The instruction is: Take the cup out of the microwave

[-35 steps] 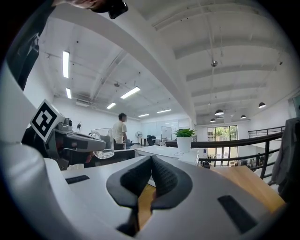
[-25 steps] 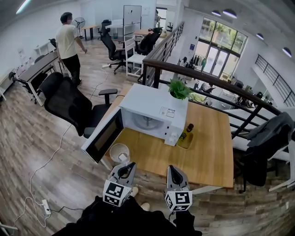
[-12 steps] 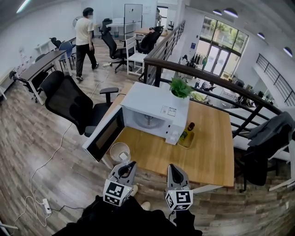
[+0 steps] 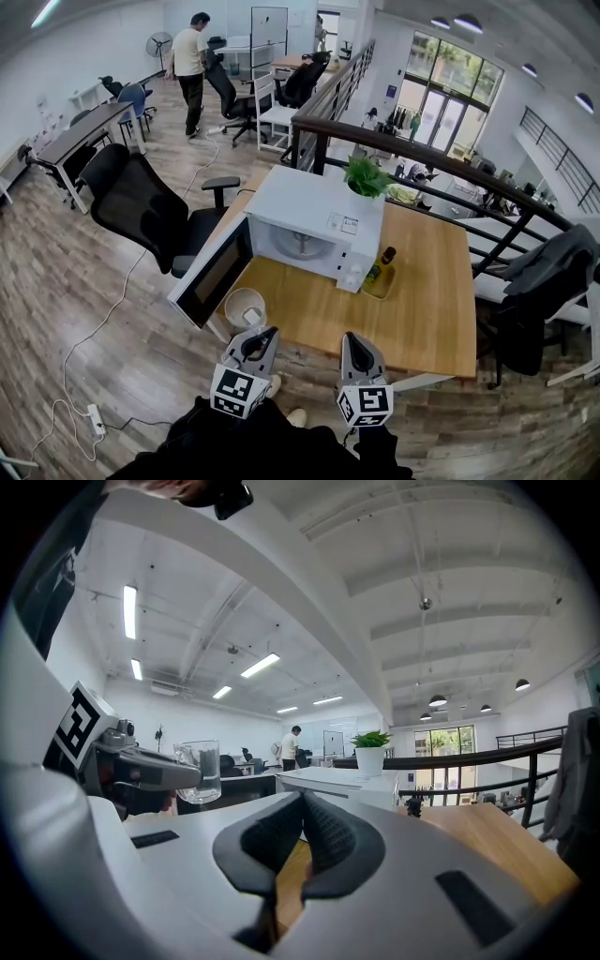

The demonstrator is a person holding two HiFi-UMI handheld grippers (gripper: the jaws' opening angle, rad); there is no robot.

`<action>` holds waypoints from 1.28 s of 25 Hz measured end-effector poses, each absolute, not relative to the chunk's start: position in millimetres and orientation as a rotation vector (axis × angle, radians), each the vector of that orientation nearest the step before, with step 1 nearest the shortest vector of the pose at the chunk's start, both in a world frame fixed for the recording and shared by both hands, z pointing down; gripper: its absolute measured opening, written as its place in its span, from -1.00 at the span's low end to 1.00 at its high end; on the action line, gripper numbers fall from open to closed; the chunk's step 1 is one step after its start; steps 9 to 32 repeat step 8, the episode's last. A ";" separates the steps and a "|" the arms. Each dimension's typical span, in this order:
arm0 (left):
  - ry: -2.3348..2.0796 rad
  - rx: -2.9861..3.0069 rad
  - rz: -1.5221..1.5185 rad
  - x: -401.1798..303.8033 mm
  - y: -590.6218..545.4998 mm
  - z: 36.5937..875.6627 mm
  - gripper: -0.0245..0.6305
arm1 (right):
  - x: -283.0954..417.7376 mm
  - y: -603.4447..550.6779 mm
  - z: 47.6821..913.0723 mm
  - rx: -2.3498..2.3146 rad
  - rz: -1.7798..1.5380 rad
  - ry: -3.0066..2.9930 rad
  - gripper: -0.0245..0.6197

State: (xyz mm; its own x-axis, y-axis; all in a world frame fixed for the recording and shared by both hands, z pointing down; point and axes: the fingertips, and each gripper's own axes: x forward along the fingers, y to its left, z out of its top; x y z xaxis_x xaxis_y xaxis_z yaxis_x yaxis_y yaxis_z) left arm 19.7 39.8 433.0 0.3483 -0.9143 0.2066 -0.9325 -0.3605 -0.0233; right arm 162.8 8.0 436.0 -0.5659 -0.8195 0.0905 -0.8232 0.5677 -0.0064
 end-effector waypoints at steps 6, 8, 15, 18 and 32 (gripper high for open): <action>-1.725 2.501 0.275 19.3 41.6 429.3 -0.85 | 162.6 11.0 432.5 1.421 0.071 -2.714 -0.87; -1.721 2.500 0.277 19.9 41.5 428.6 -0.85 | 162.5 10.9 432.5 1.419 0.071 -2.714 -0.87; -1.721 2.500 0.277 19.9 41.5 428.6 -0.85 | 162.5 10.9 432.5 1.419 0.071 -2.714 -0.87; -1.721 2.500 0.277 19.9 41.5 428.6 -0.85 | 162.5 10.9 432.5 1.419 0.071 -2.714 -0.87; -1.721 2.500 0.277 19.9 41.5 428.6 -0.85 | 162.5 10.9 432.5 1.419 0.071 -2.714 -0.87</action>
